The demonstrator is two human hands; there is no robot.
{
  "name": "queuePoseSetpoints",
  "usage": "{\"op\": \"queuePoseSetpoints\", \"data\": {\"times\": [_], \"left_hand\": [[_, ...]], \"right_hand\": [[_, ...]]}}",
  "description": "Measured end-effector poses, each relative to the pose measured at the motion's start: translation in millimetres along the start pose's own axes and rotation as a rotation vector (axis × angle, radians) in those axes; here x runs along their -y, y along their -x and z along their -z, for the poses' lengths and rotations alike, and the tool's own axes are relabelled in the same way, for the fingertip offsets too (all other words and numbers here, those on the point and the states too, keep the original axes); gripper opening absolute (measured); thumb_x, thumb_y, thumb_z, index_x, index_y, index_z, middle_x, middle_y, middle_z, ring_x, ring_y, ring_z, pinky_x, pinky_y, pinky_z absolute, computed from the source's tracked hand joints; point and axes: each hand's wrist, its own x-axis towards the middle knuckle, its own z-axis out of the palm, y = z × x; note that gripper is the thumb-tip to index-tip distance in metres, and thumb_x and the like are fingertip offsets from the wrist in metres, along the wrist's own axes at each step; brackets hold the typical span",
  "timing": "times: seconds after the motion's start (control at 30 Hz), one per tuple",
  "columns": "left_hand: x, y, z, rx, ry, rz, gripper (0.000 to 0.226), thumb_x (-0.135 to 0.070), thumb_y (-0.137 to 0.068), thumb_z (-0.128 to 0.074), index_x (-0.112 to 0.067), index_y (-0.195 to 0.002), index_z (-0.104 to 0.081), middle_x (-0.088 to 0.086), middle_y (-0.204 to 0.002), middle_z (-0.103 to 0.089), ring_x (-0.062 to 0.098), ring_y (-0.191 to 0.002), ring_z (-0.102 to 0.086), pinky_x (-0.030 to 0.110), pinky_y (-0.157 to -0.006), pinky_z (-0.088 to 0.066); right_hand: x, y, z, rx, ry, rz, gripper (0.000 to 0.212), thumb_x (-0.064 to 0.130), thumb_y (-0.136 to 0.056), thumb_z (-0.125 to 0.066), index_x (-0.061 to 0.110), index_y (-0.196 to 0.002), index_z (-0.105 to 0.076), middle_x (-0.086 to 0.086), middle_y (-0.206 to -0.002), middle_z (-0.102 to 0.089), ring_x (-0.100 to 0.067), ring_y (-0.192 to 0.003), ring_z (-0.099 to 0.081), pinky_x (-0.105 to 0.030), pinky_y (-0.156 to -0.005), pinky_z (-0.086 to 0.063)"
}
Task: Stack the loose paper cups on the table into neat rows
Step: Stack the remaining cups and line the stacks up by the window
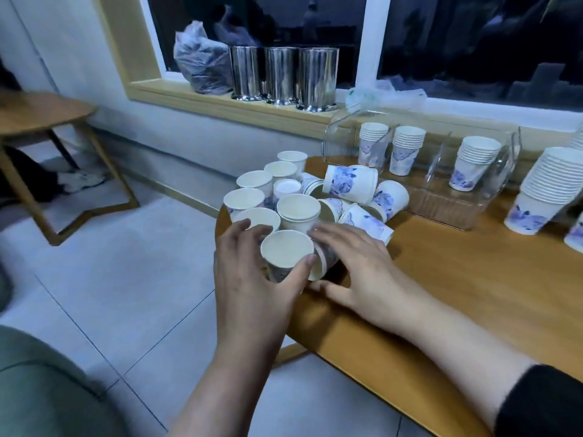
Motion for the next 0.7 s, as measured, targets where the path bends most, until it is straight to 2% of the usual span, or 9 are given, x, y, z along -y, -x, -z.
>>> {"op": "queuePoseSetpoints", "data": {"times": [0.1,0.2,0.3,0.43,0.53,0.63,0.7], "left_hand": [[3.3,0.6,-1.0,0.027,0.012,0.011,0.054,-0.041,-0.071,-0.085,-0.015,-0.114,-0.066,0.005,-0.133,-0.052,0.012,-0.13,-0.045,-0.002,-0.1,-0.02],[5.0,0.5,-1.4,0.049,0.002,-0.009,0.049,-0.047,-0.071,-0.079,-0.016,-0.107,-0.069,0.005,-0.132,-0.054,0.014,-0.126,-0.048,0.006,-0.099,-0.028],[8.9,0.7,-3.5,0.05,-0.039,-0.054,0.037,-0.045,-0.073,-0.08,-0.014,-0.092,-0.071,0.008,-0.128,-0.058,0.02,-0.122,-0.053,0.015,-0.097,-0.033],[12.2,2.0,-5.9,0.057,-0.07,-0.125,0.028,-0.034,-0.076,-0.082,-0.012,-0.074,-0.065,0.011,-0.127,-0.062,0.028,-0.117,-0.058,0.017,-0.093,-0.035],[8.4,4.0,-7.9,0.093,-0.01,-0.191,0.029,-0.026,-0.079,-0.083,-0.014,-0.07,-0.057,0.007,-0.13,-0.06,0.022,-0.12,-0.056,0.014,-0.094,-0.036],[1.0,7.0,-12.9,0.169,0.099,-0.212,0.028,-0.025,-0.078,-0.085,-0.017,-0.083,-0.058,0.003,-0.14,-0.053,0.013,-0.13,-0.048,0.006,-0.101,-0.031],[-2.7,10.7,-18.7,0.178,0.15,-0.176,0.05,-0.025,-0.073,-0.089,-0.024,-0.11,-0.056,0.001,-0.145,-0.047,0.01,-0.137,-0.041,0.008,-0.109,-0.028]], "right_hand": [[1.5,-4.2,-4.1,-0.042,0.007,-0.009,0.064,0.056,-0.082,-0.051,0.033,-0.141,-0.046,0.015,-0.146,-0.046,-0.008,-0.139,-0.035,-0.037,-0.112,-0.031],[1.2,-6.1,-4.6,-0.149,0.0,-0.037,0.049,0.046,-0.086,-0.054,0.024,-0.129,-0.06,0.008,-0.133,-0.059,-0.014,-0.127,-0.051,-0.038,-0.106,-0.042],[1.3,-1.7,-4.1,-0.241,0.012,-0.081,0.04,0.035,-0.088,-0.052,0.016,-0.12,-0.069,0.003,-0.124,-0.067,-0.016,-0.117,-0.06,-0.032,-0.102,-0.046],[1.1,9.1,5.7,-0.391,0.017,-0.101,0.03,0.022,-0.09,-0.057,0.013,-0.113,-0.073,0.003,-0.114,-0.073,-0.012,-0.108,-0.066,-0.026,-0.096,-0.049],[-0.6,20.3,28.6,-0.551,-0.057,-0.137,0.018,0.015,-0.093,-0.061,0.012,-0.104,-0.075,0.005,-0.101,-0.074,-0.004,-0.093,-0.063,-0.015,-0.085,-0.045],[1.9,29.2,63.8,-0.658,-0.282,-0.285,0.014,0.016,-0.095,-0.063,0.025,-0.094,-0.073,0.02,-0.082,-0.07,0.004,-0.079,-0.059,-0.01,-0.072,-0.042],[-0.9,29.7,83.7,-0.665,-0.416,-0.385,0.016,0.024,-0.095,-0.064,0.032,-0.084,-0.072,0.02,-0.076,-0.07,0.001,-0.072,-0.059,-0.018,-0.068,-0.045]]}}
